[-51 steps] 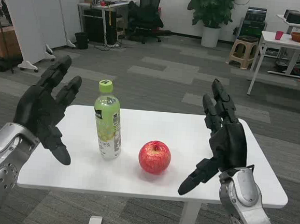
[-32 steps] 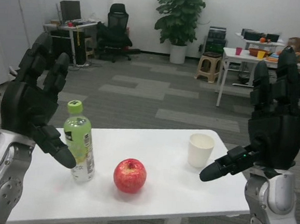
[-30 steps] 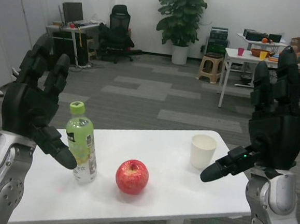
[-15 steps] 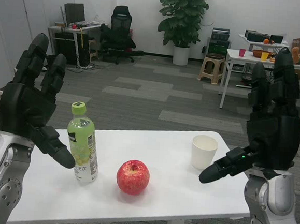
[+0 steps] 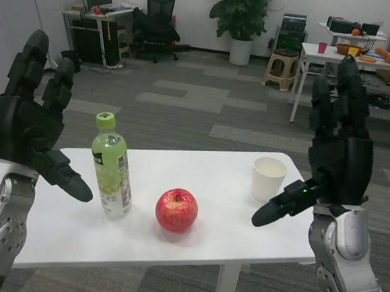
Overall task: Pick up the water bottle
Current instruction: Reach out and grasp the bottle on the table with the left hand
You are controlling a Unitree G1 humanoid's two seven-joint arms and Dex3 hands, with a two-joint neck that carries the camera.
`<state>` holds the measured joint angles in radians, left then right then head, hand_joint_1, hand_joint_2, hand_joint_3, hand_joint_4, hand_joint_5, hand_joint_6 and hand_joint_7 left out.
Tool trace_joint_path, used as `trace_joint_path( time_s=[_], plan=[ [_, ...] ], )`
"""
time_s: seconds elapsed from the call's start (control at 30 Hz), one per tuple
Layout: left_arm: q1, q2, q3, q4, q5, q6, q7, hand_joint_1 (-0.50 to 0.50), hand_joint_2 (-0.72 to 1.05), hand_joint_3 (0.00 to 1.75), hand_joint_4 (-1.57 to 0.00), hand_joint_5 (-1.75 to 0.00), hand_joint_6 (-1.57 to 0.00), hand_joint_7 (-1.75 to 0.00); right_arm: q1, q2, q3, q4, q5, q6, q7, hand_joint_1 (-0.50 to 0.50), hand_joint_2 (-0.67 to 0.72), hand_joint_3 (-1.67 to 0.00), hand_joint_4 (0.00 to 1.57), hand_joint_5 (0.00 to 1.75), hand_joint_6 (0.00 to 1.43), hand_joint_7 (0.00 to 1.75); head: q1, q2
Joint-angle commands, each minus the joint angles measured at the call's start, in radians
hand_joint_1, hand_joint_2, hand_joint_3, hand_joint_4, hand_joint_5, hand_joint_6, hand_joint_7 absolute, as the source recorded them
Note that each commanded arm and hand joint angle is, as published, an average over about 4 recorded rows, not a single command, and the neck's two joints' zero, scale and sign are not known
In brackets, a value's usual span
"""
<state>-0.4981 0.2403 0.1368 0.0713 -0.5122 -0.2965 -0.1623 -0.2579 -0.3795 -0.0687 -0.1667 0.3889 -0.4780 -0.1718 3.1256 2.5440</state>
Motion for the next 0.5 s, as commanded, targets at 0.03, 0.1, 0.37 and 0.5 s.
trace_joint_path(
  time_s=[0.03, 0.1, 0.37, 0.5],
  plan=[
    [0.023, 0.001, 0.026, 0.007, 0.001, 0.019, 0.000, -0.48, -0.59, 0.09, 0.00, 0.00, 0.00, 0.00, -0.017, 0.002, 0.023, 0.021, 0.002, 0.012, 0.007, -0.46, 0.53, 0.00, 0.00, 0.00, 0.00, 0.00, 0.008, -0.010],
    [0.026, 0.001, 0.031, 0.008, 0.004, 0.026, 0.000, -0.48, -0.57, 0.09, 0.00, 0.00, 0.00, 0.00, -0.020, 0.002, 0.033, 0.029, 0.003, 0.013, 0.008, -0.46, 0.53, 0.00, 0.00, 0.00, 0.00, 0.00, 0.011, -0.015],
    [0.028, 0.022, 0.037, 0.052, 0.009, 0.072, -0.004, -0.48, -0.55, 0.09, 0.00, 0.00, 0.00, 0.00, -0.023, 0.005, 0.054, 0.049, 0.004, 0.013, 0.012, -0.46, 0.53, 0.00, 0.00, 0.00, 0.00, 0.00, 0.013, -0.009],
    [0.014, 0.043, 0.038, 0.086, 0.008, 0.144, -0.025, -0.48, -0.57, 0.09, 0.00, 0.00, 0.00, 0.00, -0.023, 0.006, 0.059, 0.052, 0.004, 0.013, 0.012, -0.46, 0.53, 0.00, 0.00, 0.00, 0.00, 0.00, 0.024, 0.004]
  ],
)
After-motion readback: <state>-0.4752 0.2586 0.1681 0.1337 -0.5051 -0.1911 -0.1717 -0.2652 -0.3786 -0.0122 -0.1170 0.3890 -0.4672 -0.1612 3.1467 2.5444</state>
